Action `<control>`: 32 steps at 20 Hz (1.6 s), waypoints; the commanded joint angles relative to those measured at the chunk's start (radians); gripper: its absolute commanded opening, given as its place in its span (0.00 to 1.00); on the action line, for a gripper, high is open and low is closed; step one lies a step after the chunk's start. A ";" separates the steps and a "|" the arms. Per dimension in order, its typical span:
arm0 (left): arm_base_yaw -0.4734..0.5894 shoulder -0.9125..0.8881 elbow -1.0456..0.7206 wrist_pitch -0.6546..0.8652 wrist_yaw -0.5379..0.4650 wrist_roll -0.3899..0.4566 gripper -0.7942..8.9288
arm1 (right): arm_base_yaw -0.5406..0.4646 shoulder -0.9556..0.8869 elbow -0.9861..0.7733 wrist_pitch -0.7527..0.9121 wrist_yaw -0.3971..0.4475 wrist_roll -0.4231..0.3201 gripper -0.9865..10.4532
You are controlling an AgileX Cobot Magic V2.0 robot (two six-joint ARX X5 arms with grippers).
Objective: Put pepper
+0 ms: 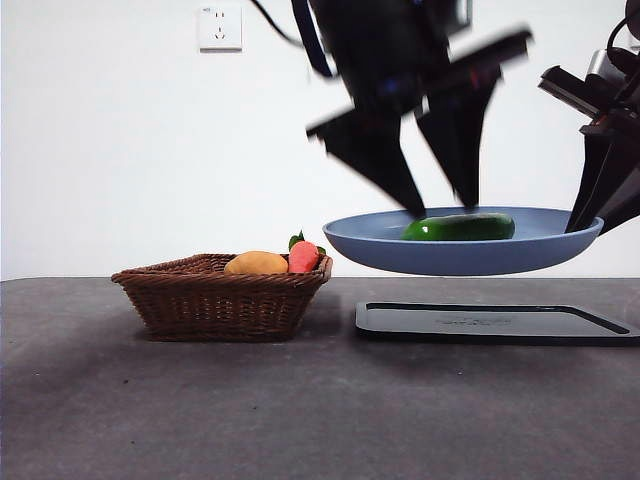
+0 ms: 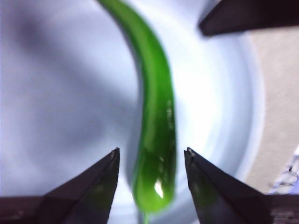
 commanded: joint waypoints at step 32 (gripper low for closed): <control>-0.005 -0.687 0.019 -0.179 -0.037 0.003 0.33 | -0.148 0.513 0.255 0.275 0.021 0.058 0.10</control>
